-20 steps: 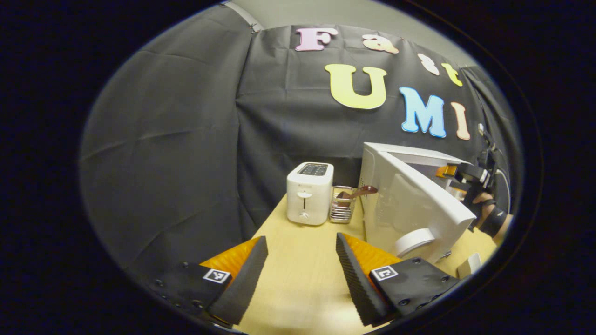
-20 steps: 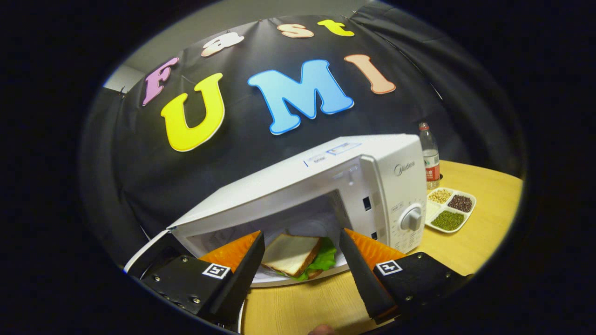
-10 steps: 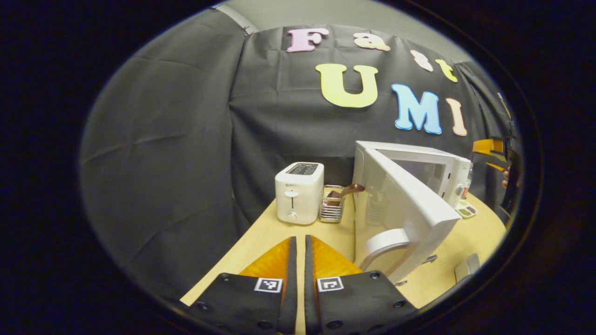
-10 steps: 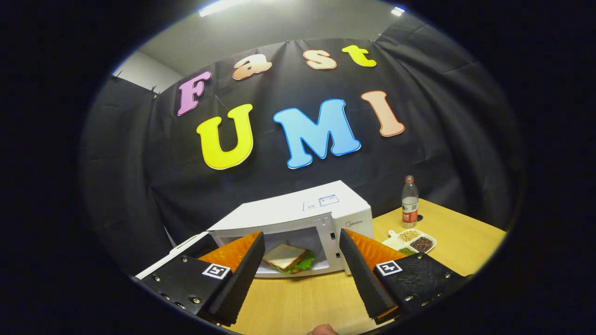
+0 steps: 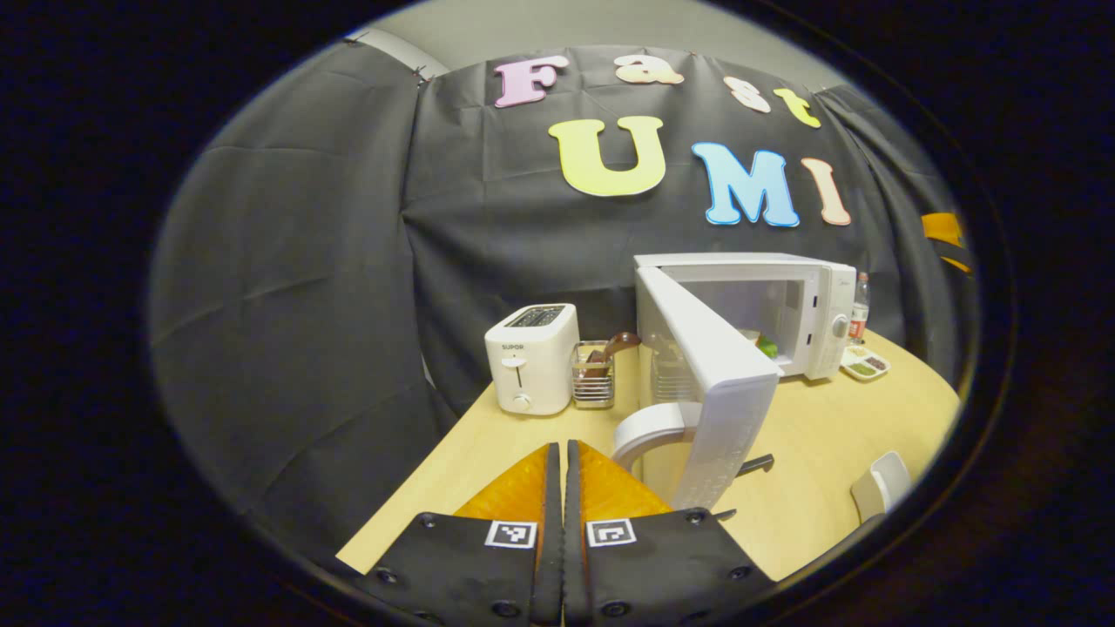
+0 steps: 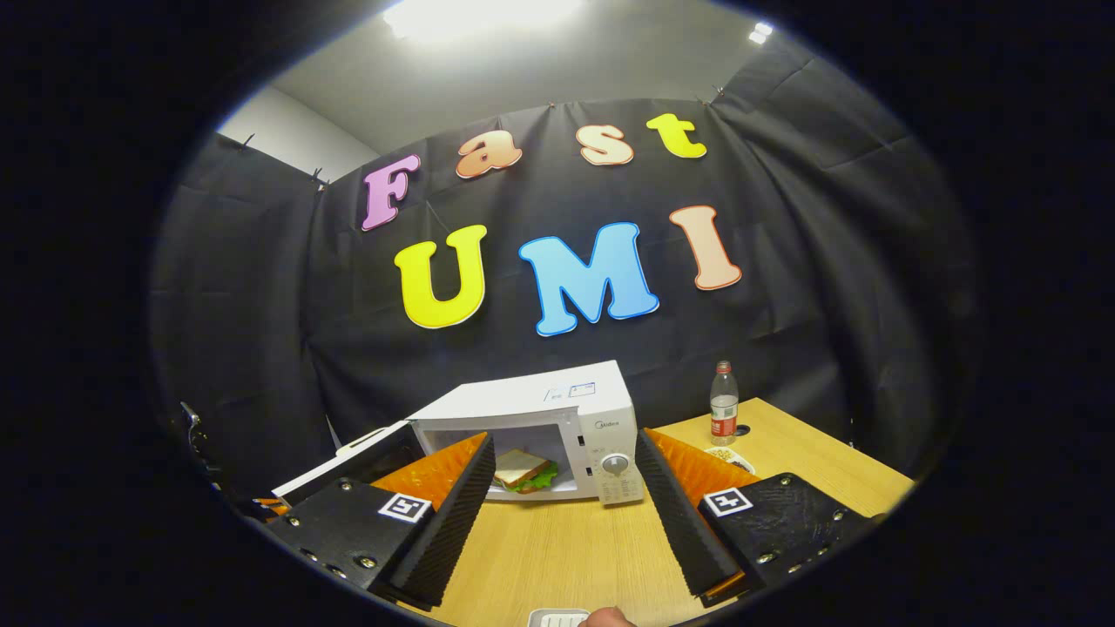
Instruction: Open the microwave oven with the left hand, put the food in, and close the microwave oven.
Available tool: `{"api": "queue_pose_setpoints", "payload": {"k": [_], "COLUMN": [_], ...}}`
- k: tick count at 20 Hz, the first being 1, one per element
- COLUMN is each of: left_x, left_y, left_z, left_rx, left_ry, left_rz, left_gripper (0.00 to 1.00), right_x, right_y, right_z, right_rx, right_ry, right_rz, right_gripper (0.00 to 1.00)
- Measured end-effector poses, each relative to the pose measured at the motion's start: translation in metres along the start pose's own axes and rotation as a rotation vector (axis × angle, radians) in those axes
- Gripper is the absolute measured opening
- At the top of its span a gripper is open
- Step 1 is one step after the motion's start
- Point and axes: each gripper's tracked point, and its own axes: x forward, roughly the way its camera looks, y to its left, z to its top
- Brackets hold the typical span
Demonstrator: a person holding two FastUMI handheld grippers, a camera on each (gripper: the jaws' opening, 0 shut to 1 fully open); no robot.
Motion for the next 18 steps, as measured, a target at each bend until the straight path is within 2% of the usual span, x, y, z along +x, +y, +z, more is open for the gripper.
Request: {"api": "queue_pose_setpoints", "payload": {"k": [3, 4, 5, 7, 8, 12, 18], "left_x": [-0.003, -0.006, -0.007, -0.009, -0.009, -0.005, 0.016], "left_y": [-0.028, -0.038, -0.051, -0.079, -0.093, -0.153, -0.227], "left_z": [0.010, 0.011, 0.011, 0.016, 0.018, 0.026, 0.041], "left_rx": [0.000, -0.001, -0.001, 0.004, 0.009, 0.032, 0.079], "left_ry": [-0.015, -0.016, -0.016, -0.022, -0.024, -0.028, -0.025], "left_rz": [-0.012, -0.019, -0.027, -0.051, -0.063, -0.133, -0.247], "left_gripper": [0.10, 0.07, 0.10, 0.07, 0.10, 0.07, 0.10], "right_x": [-0.022, -0.029, -0.037, -0.049, -0.054, -0.071, -0.077], "right_y": [-0.026, -0.036, -0.045, -0.064, -0.072, -0.102, -0.128], "right_z": [0.003, 0.004, 0.006, 0.011, 0.012, 0.018, 0.014], "right_rx": [0.000, 0.000, 0.000, 0.001, 0.000, -0.002, 0.008], "right_ry": [0.005, 0.006, 0.006, 0.000, -0.002, 0.000, 0.004], "right_rz": [-0.013, -0.019, -0.025, -0.039, -0.046, -0.066, -0.129], "right_gripper": [0.97, 0.98, 0.98, 0.98, 0.98, 0.98, 0.98]}}
